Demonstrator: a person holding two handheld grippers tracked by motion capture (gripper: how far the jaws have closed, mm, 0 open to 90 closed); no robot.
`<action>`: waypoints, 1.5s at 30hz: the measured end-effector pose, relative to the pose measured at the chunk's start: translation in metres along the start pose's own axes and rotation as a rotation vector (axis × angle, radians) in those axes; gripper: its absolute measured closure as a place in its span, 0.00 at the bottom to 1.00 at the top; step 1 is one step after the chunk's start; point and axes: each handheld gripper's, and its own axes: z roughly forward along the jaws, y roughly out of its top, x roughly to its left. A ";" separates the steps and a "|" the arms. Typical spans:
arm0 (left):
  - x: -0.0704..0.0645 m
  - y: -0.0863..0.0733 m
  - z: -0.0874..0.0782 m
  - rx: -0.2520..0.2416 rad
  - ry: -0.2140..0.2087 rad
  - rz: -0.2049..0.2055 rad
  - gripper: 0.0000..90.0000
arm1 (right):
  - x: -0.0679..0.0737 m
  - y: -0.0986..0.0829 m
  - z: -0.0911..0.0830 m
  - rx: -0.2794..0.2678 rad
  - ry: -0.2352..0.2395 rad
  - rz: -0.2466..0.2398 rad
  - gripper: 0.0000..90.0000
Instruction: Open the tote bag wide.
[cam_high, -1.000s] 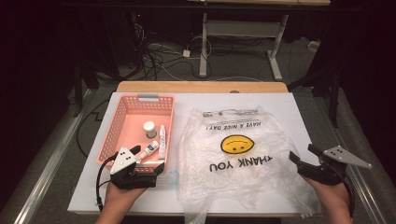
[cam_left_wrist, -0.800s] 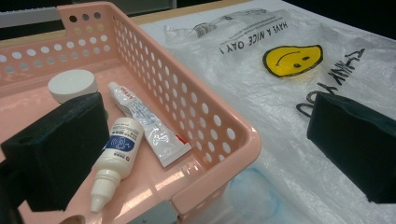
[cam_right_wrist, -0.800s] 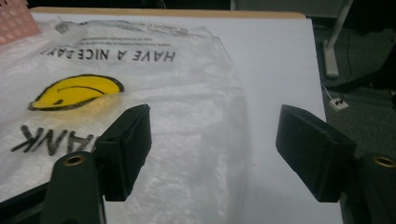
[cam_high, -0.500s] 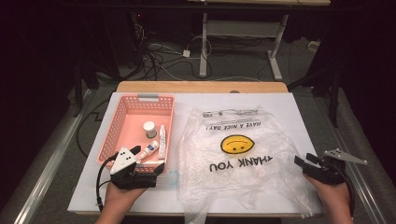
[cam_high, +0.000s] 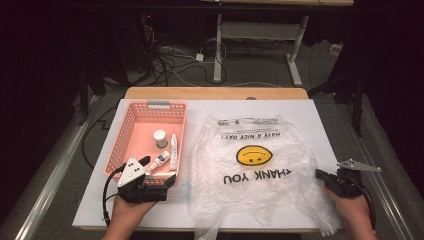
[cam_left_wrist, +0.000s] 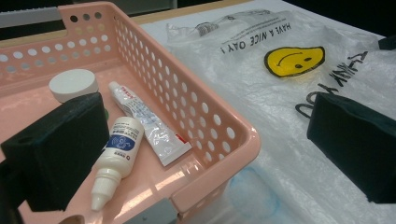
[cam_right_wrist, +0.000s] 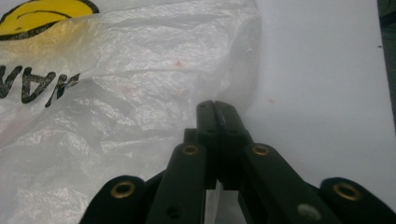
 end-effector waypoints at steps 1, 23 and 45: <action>0.001 0.000 0.000 -0.001 -0.003 -0.006 0.00 | 0.000 0.000 0.000 0.000 0.000 0.000 1.00; -0.007 0.005 -0.002 0.007 -0.012 -0.007 0.00 | 0.029 -0.023 -0.060 -0.144 0.078 -0.098 0.61; 0.007 0.003 -0.006 0.030 -0.034 -0.060 0.00 | 0.000 0.099 0.084 -0.010 0.089 -0.118 0.00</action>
